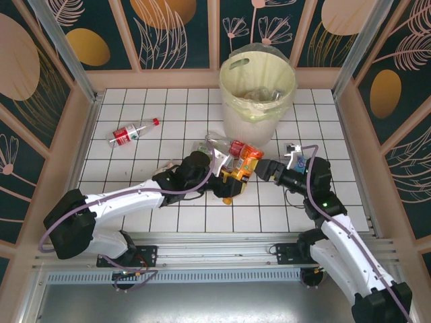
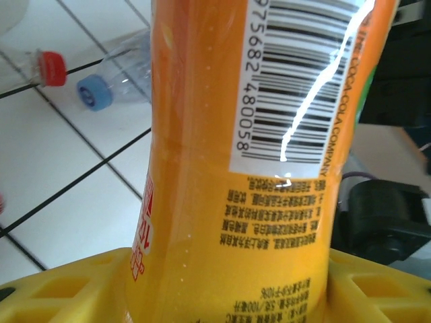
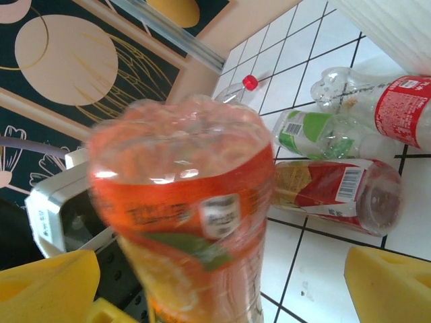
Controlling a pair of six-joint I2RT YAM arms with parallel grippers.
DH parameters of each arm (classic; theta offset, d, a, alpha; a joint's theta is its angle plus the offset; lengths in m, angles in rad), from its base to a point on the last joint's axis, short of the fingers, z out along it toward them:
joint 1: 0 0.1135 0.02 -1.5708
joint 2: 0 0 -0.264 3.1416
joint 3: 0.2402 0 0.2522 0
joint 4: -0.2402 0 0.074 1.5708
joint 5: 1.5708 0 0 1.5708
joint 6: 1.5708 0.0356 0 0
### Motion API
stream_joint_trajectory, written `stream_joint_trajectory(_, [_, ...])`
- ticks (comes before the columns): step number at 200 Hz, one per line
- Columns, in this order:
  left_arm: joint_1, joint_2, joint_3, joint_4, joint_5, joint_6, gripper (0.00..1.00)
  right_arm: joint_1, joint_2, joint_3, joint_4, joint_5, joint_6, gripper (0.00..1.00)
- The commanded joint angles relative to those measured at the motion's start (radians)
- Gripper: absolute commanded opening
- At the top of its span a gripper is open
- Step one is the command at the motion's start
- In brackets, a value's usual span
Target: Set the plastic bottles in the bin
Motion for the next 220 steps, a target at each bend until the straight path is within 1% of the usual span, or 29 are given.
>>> stream_joint_trajectory(1, [-0.002, -0.011, -0.018, 0.115, 0.069, -0.046, 0.63, 0.018, 0.032, -0.011, 0.126, -0.024, 0.013, 0.93])
stream_joint_trajectory(19, [-0.002, 0.001, -0.021, 0.141, 0.089, -0.056, 0.64, 0.040, 0.069, 0.000, 0.155, -0.028, 0.008, 0.91])
stream_joint_trajectory(59, [-0.008, 0.016, -0.015, 0.175, 0.103, -0.068, 0.64, 0.095, 0.122, 0.026, 0.178, 0.009, -0.007, 0.84])
stream_joint_trajectory(83, [-0.011, 0.021, -0.011, 0.181, 0.103, -0.067, 0.64, 0.116, 0.136, 0.038, 0.165, 0.042, -0.017, 0.72])
stream_joint_trajectory(95, [-0.010, 0.024, -0.015, 0.183, 0.102, -0.067, 0.65, 0.118, 0.133, 0.042, 0.161, 0.048, -0.020, 0.63])
stream_joint_trajectory(111, [-0.012, 0.023, -0.022, 0.189, 0.094, -0.064, 0.66, 0.120, 0.127, 0.052, 0.137, 0.056, -0.034, 0.56])
stream_joint_trajectory(118, [-0.013, 0.020, -0.028, 0.198, 0.085, -0.063, 0.67, 0.120, 0.121, 0.060, 0.119, 0.061, -0.043, 0.56])
stream_joint_trajectory(125, [-0.013, 0.013, -0.035, 0.216, 0.077, -0.062, 0.70, 0.120, 0.115, 0.069, 0.096, 0.068, -0.056, 0.55])
stream_joint_trajectory(136, [-0.013, -0.002, -0.044, 0.246, 0.066, -0.062, 0.80, 0.119, 0.100, 0.090, 0.050, 0.090, -0.082, 0.54])
stream_joint_trajectory(146, [-0.013, -0.015, -0.049, 0.282, 0.056, -0.055, 0.86, 0.118, 0.089, 0.111, 0.011, 0.108, -0.104, 0.53])
stream_joint_trajectory(158, [-0.014, -0.035, -0.059, 0.317, 0.039, -0.031, 0.98, 0.118, 0.077, 0.140, -0.030, 0.119, -0.126, 0.53])
stream_joint_trajectory(183, [-0.012, -0.076, -0.053, 0.322, -0.012, 0.030, 0.99, 0.114, 0.067, 0.211, -0.112, 0.143, -0.174, 0.53])
stream_joint_trajectory(220, [-0.013, -0.153, -0.028, 0.265, -0.087, 0.117, 0.99, 0.110, 0.070, 0.378, -0.270, 0.298, -0.283, 0.53])
